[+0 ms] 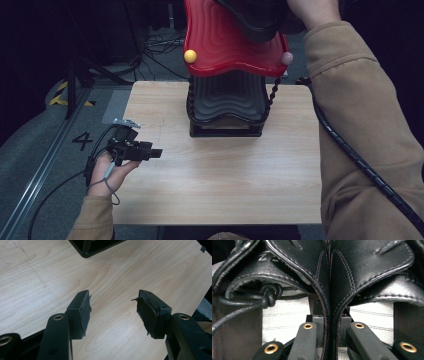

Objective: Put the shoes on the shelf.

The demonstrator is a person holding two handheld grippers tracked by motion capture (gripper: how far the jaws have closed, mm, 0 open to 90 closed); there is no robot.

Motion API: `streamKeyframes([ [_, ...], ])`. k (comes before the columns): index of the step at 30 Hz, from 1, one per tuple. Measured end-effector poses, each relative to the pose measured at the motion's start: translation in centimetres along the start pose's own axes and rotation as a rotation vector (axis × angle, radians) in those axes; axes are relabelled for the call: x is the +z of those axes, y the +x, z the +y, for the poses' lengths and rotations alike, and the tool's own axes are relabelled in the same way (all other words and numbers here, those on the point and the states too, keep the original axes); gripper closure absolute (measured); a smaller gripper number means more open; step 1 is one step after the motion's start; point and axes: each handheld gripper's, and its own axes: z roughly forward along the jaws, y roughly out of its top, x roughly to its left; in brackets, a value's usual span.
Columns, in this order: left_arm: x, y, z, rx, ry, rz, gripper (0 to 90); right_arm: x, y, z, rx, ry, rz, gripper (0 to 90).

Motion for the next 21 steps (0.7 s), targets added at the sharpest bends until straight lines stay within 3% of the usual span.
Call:
streamKeyframes([
  [2, 0.0, 0.0, 0.0, 0.0, 0.001, 0.002, 44.4, 0.6, 0.2, 0.0, 0.003, 0.008, 0.002, 82.6],
  [5, 0.0, -0.1, 0.0, -0.002, -0.003, 0.001, 44.4, 1.4, 0.8, 0.0, -0.007, 0.005, -0.036, 82.5],
  [8, -0.1, -0.4, 0.2, 0.007, -0.006, -0.001, 44.4, 2.0, 0.8, -0.1, 0.015, 0.004, -0.04, 82.5],
  [15, 0.0, -0.7, 0.2, 0.009, 0.003, -0.003, 44.3, 2.4, 1.4, -0.1, 0.048, 0.0, -0.024, 81.1],
  [21, -0.1, -0.9, 0.3, 0.017, -0.004, -0.005, 44.4, 3.3, 1.5, -0.2, 0.103, 0.011, 0.038, 79.3],
])
